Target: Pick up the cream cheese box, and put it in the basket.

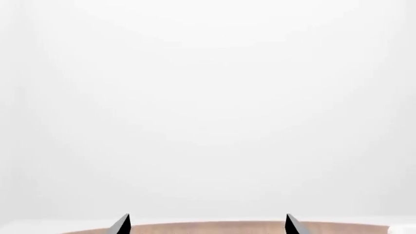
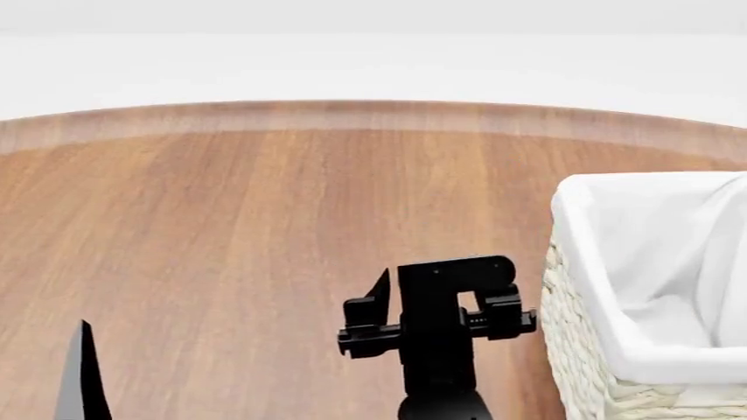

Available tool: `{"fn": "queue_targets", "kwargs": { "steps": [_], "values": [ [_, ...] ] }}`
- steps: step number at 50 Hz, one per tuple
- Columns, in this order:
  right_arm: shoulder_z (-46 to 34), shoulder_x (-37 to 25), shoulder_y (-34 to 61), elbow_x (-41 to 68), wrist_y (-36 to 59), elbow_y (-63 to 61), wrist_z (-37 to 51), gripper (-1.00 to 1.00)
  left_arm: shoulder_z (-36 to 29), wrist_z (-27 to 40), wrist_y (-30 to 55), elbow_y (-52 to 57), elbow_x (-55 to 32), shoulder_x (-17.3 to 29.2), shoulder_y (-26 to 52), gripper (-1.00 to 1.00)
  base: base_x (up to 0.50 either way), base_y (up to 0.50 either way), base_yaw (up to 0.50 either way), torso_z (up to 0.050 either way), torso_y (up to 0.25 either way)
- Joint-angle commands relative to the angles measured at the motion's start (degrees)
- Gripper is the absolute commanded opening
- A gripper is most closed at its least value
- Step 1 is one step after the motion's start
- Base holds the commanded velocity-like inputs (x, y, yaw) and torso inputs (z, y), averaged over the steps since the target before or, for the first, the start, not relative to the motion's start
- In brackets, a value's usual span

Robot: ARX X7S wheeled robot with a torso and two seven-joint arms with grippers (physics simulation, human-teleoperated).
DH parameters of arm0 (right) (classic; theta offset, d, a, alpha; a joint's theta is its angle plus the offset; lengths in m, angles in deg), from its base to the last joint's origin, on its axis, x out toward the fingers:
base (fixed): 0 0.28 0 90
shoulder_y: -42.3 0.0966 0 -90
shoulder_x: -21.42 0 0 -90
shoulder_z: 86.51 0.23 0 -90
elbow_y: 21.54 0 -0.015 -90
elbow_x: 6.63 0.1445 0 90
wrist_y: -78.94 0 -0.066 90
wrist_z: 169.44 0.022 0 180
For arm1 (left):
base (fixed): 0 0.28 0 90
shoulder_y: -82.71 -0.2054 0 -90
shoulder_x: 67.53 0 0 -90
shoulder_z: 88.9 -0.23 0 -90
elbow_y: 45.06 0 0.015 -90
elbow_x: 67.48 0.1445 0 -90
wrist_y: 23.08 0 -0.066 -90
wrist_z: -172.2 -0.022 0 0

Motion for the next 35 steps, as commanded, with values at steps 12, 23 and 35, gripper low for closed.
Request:
{"fn": "queue_targets", "kwargs": {
  "steps": [12, 23, 35],
  "values": [
    [-3.04, 2.05, 3.76, 2.69, -11.45, 19.27, -0.9, 1.0, -0.75, -0.81, -1.88, -0.14, -0.11, 1.07, -0.72, 1.0, 0.0, 0.0, 0.0, 0.0, 0.0],
    [-10.64, 2.53, 5.68, 11.29, -16.83, 27.71, -0.64, 1.0, -1.03, -0.98, -2.65, -0.58, -0.08, 1.27, -0.8, 1.0, 0.0, 0.0, 0.0, 0.0, 0.0],
    [-14.93, 2.36, 5.6, 15.91, -17.98, 30.02, -0.04, 1.0, -1.22, -0.87, -2.9, -0.39, -0.18, 1.48, -0.92, 1.0, 0.0, 0.0, 0.0, 0.0, 0.0]
  ]
}}
